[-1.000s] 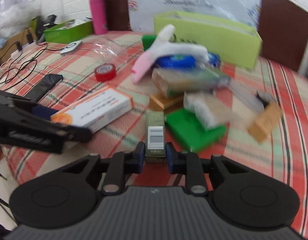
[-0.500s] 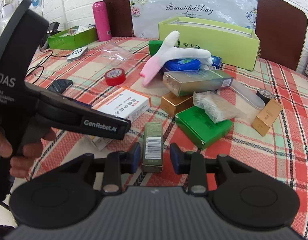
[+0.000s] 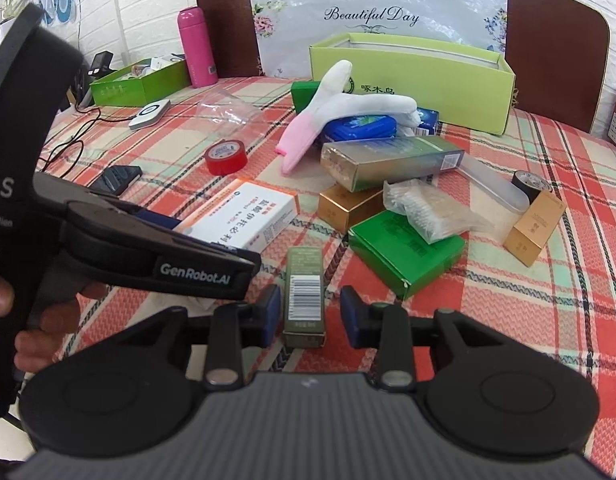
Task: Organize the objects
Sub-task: 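Grasp the orange-white medicine box with the left tool while the right tool grasps the small olive-green box, then lower both held boxes into the lime-green box and open both tools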
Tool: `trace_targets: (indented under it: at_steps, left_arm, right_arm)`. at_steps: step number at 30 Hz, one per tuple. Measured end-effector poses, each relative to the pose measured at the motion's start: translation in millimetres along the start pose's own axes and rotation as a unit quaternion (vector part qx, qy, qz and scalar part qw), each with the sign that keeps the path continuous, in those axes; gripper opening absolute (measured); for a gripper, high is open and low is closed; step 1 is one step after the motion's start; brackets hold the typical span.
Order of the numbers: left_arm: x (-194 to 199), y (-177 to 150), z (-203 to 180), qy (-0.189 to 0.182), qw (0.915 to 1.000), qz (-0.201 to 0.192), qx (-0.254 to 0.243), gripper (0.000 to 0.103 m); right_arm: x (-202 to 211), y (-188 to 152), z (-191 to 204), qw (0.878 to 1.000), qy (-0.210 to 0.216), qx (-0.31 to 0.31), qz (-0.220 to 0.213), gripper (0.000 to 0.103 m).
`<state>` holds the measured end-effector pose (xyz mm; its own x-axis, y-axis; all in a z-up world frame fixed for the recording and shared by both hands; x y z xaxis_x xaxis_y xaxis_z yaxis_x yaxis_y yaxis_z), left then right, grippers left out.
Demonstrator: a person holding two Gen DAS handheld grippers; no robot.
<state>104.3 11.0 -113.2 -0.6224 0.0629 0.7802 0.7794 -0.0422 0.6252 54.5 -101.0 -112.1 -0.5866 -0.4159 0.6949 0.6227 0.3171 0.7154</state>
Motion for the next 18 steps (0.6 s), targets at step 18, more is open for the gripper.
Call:
trace_targets:
  at_steps: [18]
  left_arm:
    - [5.3,7.1,-0.2,-0.011,0.9999,-0.004,0.005,0.069]
  right_arm:
    - [-7.4,1.3,-1.8,1.0,0.013,-0.003,0.006,0.022]
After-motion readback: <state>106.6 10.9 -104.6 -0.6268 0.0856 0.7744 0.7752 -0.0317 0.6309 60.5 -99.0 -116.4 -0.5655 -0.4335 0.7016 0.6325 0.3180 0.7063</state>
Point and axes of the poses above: each gripper's, at about its wrist camera, not at the fingertips, and x roughly against the way its jaws point, z to its left, y to its top, the point moved 7 cm from there along -x, roughly the way its jaws point, and after that the axes turned 1 degree about x, right-handed, at the moved point
